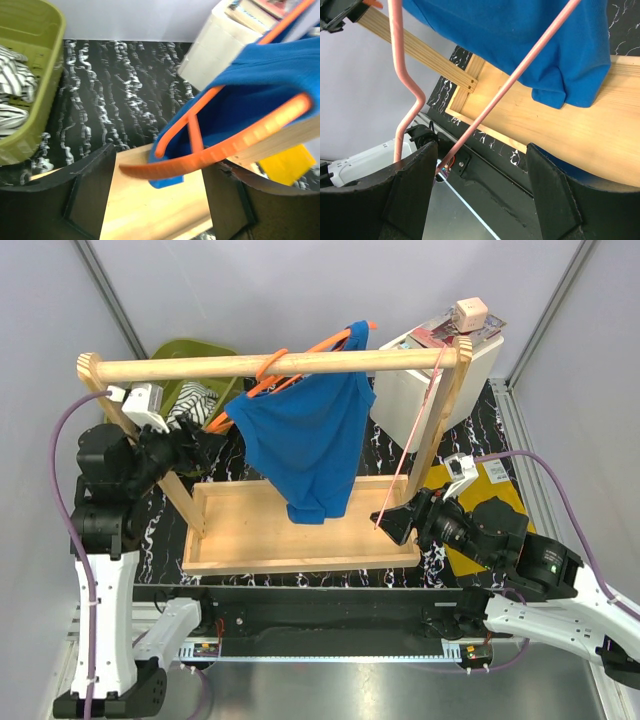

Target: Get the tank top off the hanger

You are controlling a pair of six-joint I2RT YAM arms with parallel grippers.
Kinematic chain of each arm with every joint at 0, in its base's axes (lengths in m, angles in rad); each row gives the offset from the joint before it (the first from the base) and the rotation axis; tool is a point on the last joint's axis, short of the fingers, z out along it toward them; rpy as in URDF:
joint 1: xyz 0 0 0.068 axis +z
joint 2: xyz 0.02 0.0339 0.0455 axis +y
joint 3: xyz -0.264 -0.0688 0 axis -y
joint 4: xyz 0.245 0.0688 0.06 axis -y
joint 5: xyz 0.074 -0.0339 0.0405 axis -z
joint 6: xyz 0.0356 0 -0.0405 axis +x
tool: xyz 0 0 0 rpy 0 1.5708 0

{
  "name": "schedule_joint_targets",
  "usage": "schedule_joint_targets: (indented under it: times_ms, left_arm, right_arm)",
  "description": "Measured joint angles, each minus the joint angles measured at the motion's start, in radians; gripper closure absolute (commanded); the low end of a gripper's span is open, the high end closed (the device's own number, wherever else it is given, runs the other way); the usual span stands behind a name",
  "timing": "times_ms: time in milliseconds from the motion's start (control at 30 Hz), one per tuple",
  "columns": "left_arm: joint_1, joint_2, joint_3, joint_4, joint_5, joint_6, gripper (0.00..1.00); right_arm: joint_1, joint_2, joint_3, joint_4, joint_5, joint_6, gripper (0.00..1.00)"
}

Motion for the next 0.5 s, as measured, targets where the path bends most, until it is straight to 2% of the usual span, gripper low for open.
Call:
schedule_joint_targets:
  times_ms: [333,500]
  left_arm:
    - [0.0,-0.22,-0.104,-0.001,0.182,-0.106,0.13]
    - [0.0,-0.292,-0.111,-0.021,0.217,-0.142,0.07]
  right_arm:
    - [0.0,-0.007,-0.005,0.013,-0.017,-0.002,0.21]
    - [0.0,-0.008,-0.005,0.013,-0.029,-0.011,0.21]
